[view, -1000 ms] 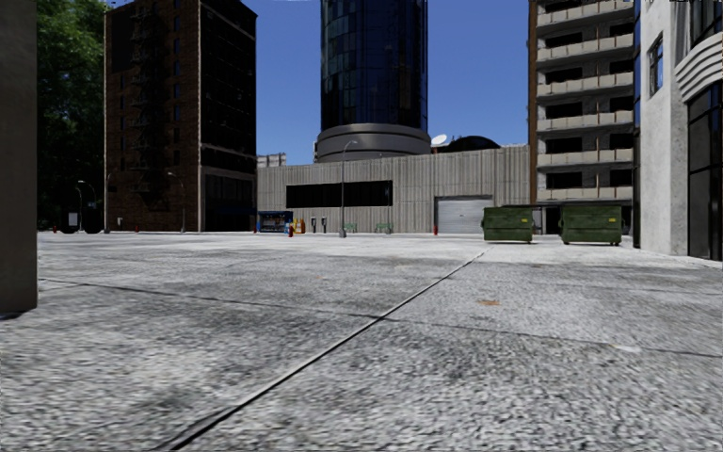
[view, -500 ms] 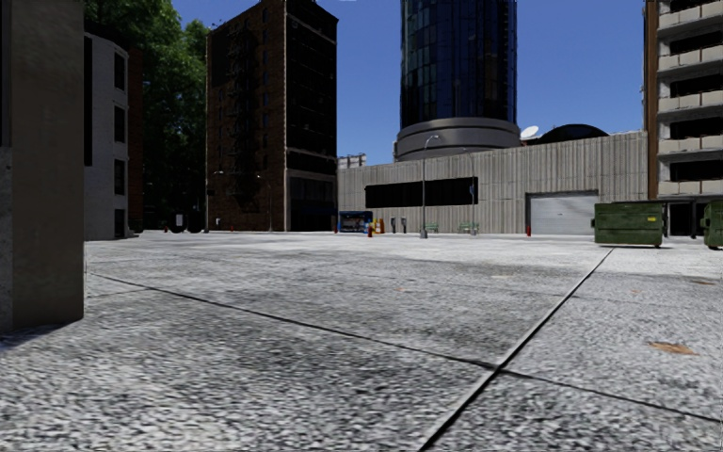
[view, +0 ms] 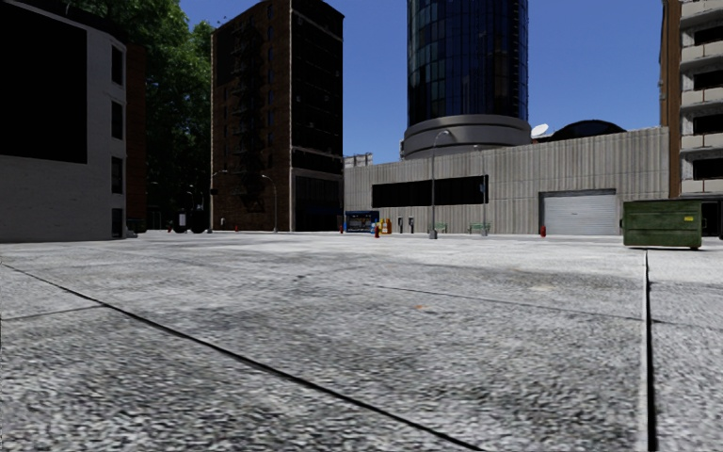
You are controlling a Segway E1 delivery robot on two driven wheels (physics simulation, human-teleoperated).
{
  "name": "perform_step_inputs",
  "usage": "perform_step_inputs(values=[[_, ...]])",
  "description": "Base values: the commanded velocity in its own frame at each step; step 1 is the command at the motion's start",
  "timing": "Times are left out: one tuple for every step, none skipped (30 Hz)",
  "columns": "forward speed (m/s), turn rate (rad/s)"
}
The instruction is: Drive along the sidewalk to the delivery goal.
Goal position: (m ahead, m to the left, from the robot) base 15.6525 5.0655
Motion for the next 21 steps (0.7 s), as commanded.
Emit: perform_step_inputs(values=[[2.0,0.23],[2.0,0.23],[2.0,0.23],[2.0,0.23],[2.0,0.23],[2.0,0.23],[2.0,0.23],[2.0,0.23],[2.0,0.23],[2.0,0.23],[2.0,0.23],[2.0,0.23],[2.0,0.23],[2.0,0.23],[2.0,0.23],[2.0,0.23],[2.0,0.23],[2.0,0.23],[2.0,0.26],[2.0,0.26],[2.0,0.29]])
